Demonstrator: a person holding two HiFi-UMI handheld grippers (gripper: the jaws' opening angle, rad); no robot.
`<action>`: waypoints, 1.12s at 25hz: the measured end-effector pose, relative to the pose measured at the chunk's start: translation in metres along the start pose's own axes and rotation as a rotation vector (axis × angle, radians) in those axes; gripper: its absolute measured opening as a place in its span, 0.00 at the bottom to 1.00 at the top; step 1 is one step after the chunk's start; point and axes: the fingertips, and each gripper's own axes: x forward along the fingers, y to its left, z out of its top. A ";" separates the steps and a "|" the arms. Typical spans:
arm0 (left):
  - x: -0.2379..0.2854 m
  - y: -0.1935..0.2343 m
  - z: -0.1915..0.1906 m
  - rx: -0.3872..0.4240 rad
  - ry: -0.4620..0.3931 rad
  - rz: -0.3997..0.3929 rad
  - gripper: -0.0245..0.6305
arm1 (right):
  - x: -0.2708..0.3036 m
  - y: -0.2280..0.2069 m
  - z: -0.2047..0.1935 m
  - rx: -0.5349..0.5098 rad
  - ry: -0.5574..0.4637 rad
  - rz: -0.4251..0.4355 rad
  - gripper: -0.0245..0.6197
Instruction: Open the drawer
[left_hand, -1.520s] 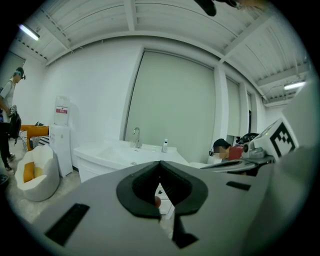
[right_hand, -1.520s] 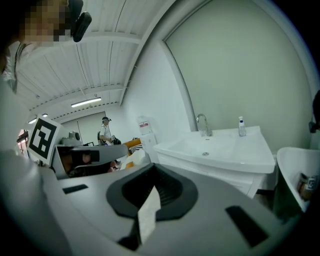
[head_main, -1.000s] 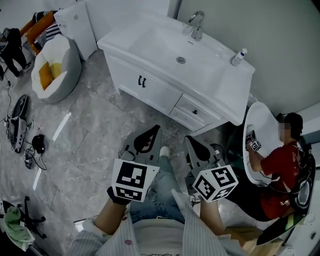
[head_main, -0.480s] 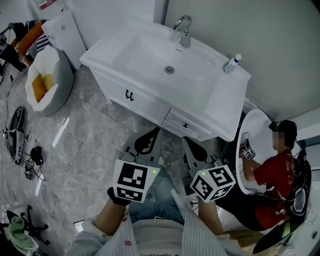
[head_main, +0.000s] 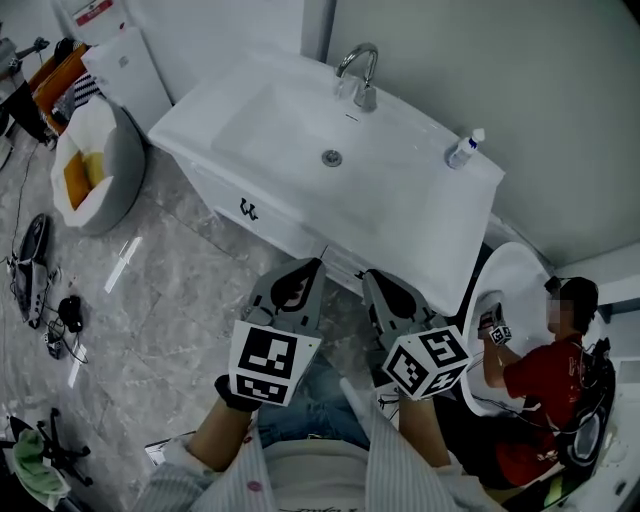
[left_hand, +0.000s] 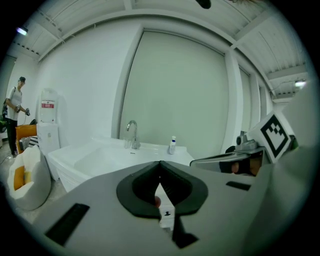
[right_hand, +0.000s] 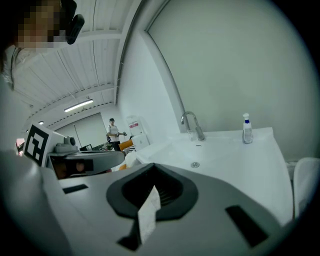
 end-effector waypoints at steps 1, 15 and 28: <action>0.004 0.000 -0.001 -0.001 0.004 -0.003 0.06 | 0.002 -0.003 0.001 -0.002 0.002 0.001 0.05; 0.057 -0.003 -0.009 0.027 0.059 -0.124 0.06 | 0.017 -0.038 -0.008 0.045 0.028 -0.099 0.05; 0.097 -0.029 -0.084 0.047 0.189 -0.244 0.06 | 0.011 -0.068 -0.060 0.052 0.067 -0.214 0.05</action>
